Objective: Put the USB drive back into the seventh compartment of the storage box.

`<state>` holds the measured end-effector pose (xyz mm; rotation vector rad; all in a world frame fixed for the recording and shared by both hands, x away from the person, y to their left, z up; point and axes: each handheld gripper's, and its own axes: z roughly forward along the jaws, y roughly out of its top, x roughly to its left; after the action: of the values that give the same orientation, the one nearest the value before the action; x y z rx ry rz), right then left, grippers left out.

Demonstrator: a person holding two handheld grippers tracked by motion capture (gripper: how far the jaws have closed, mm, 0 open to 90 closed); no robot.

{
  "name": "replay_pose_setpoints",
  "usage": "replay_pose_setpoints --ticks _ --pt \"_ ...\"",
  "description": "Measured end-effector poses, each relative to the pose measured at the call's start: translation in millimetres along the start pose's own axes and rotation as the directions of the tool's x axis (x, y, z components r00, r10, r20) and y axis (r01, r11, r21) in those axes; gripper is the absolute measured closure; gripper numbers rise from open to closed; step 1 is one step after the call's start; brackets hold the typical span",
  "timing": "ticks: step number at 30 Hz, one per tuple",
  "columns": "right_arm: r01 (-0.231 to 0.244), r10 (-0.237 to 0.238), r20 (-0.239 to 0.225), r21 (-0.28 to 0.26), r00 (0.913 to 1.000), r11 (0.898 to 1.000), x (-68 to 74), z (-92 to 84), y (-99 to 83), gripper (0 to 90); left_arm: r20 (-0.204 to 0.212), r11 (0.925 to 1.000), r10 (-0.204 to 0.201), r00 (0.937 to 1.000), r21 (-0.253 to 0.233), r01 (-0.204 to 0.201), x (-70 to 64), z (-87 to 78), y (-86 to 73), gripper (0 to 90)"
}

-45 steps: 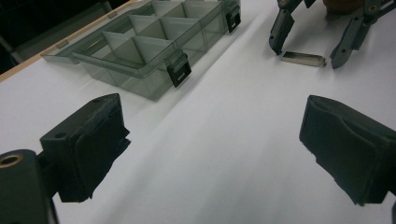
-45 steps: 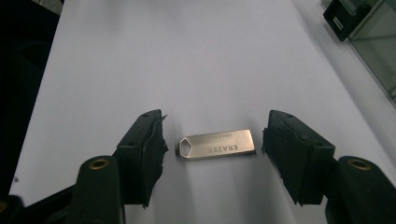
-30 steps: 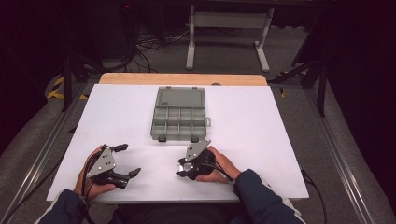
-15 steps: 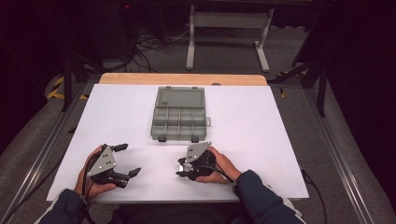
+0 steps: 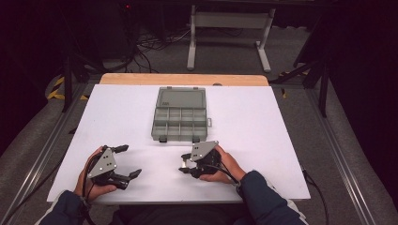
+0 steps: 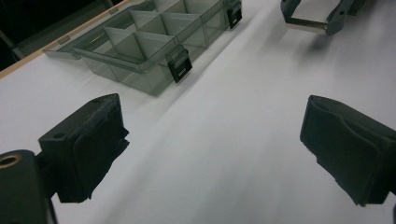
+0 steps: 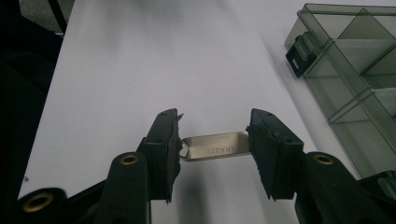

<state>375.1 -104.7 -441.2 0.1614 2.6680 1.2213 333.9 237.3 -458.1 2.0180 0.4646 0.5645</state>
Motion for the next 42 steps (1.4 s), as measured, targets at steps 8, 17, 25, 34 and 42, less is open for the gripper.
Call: replay_pose_setpoints --ticks 8,17,25,34,42 --pt "0.000 0.000 0.018 -0.017 0.9998 1.000 -1.6 -6.5 1.4 54.2 0.003 1.0000 -0.002 1.0000 0.001 0.002 0.4 0.4 0.3 7.4" --pt "-0.003 0.005 0.043 -0.031 0.9991 1.000 -3.4 -11.8 3.0 54.2 0.004 1.0000 -0.001 1.0000 -0.003 0.001 0.5 -0.1 0.5 7.4" --pt "-0.004 0.008 0.069 -0.054 0.9976 0.999 -6.5 -20.3 4.7 54.2 0.007 1.0000 -0.002 1.0000 -0.001 0.002 0.1 0.6 0.6 7.4" --pt "-0.002 0.010 0.105 -0.072 0.9944 0.997 -10.3 -28.2 7.2 54.2 0.010 1.0000 -0.003 0.9999 0.000 0.003 0.1 0.8 0.5 7.4" --pt "-0.012 0.024 0.134 -0.094 0.9907 0.996 -15.9 -34.6 8.9 54.2 0.011 1.0000 0.000 0.9999 -0.006 0.000 0.1 -0.1 1.3 7.4"
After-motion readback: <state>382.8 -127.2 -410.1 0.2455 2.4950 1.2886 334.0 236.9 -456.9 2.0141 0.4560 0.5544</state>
